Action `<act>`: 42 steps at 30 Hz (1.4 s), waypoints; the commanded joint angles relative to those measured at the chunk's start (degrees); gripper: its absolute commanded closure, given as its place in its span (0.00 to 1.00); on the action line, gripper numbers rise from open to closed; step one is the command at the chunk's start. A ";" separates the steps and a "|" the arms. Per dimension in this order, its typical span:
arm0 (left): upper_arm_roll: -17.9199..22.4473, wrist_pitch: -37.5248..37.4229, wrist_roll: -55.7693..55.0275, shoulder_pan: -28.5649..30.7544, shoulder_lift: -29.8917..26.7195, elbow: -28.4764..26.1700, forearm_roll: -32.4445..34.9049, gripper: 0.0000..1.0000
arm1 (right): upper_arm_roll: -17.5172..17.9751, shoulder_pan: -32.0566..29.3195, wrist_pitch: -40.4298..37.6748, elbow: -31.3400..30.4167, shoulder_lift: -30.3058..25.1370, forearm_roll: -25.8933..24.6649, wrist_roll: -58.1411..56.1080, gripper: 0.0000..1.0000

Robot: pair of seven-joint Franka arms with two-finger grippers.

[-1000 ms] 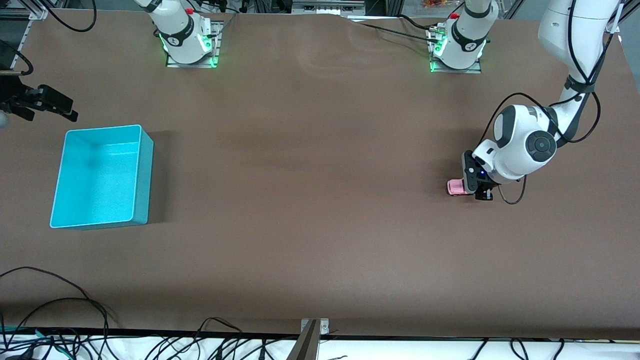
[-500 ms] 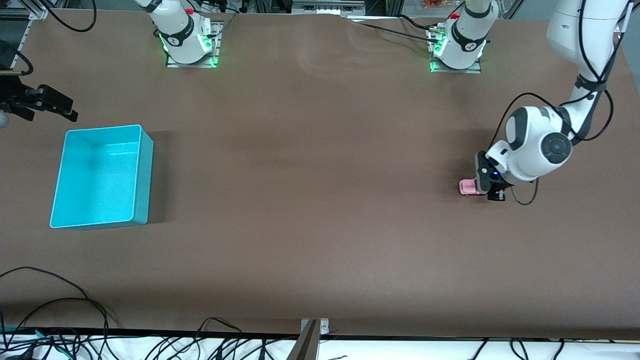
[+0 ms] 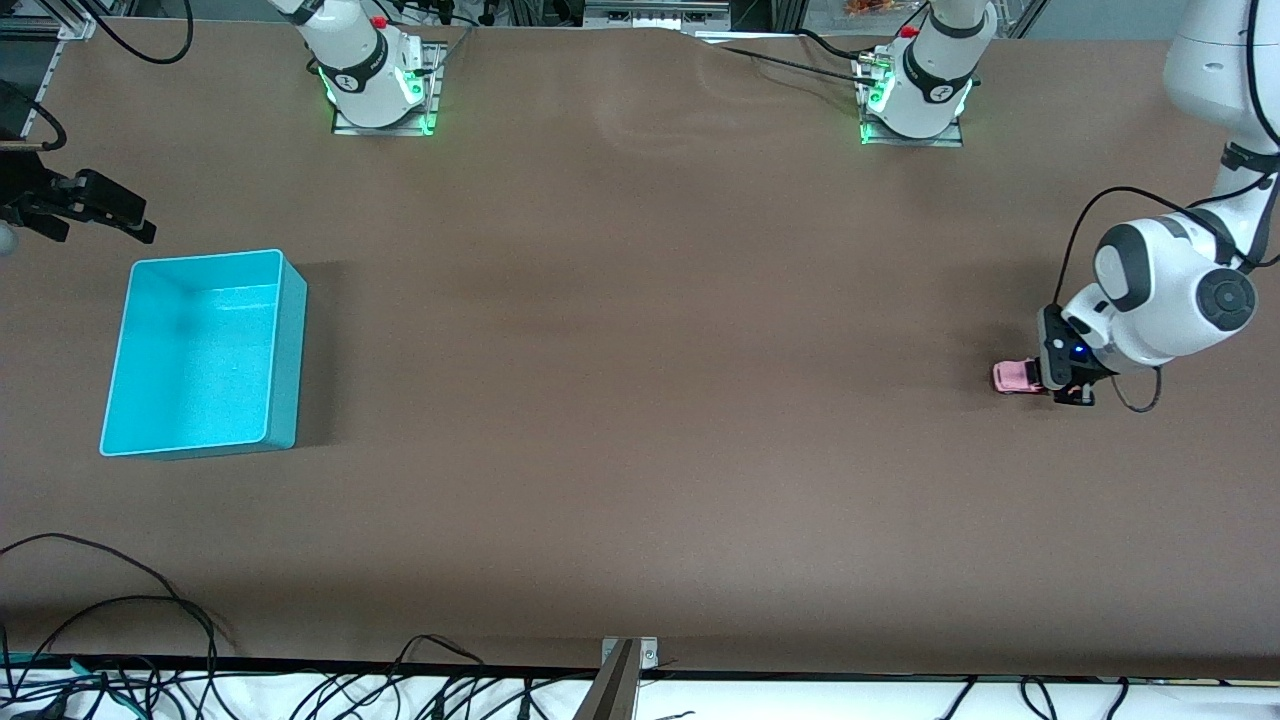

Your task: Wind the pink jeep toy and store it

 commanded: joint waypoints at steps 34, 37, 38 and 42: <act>-0.41 -5.27 8.68 9.89 10.59 11.31 0.56 0.00 | -0.06 -0.09 -1.12 1.01 -0.05 1.03 0.09 0.00; -0.50 -11.16 8.42 9.19 9.97 14.64 0.56 0.00 | -0.06 -0.09 -1.12 1.01 -0.05 1.03 0.09 0.00; -0.58 -13.01 8.33 9.10 9.88 15.70 0.56 0.00 | -0.06 -0.09 -1.12 1.01 -0.05 1.03 0.09 0.00; -1.90 -18.20 7.80 9.01 8.92 19.13 0.56 0.00 | -0.06 -0.09 -1.12 1.01 -0.05 1.03 0.01 0.00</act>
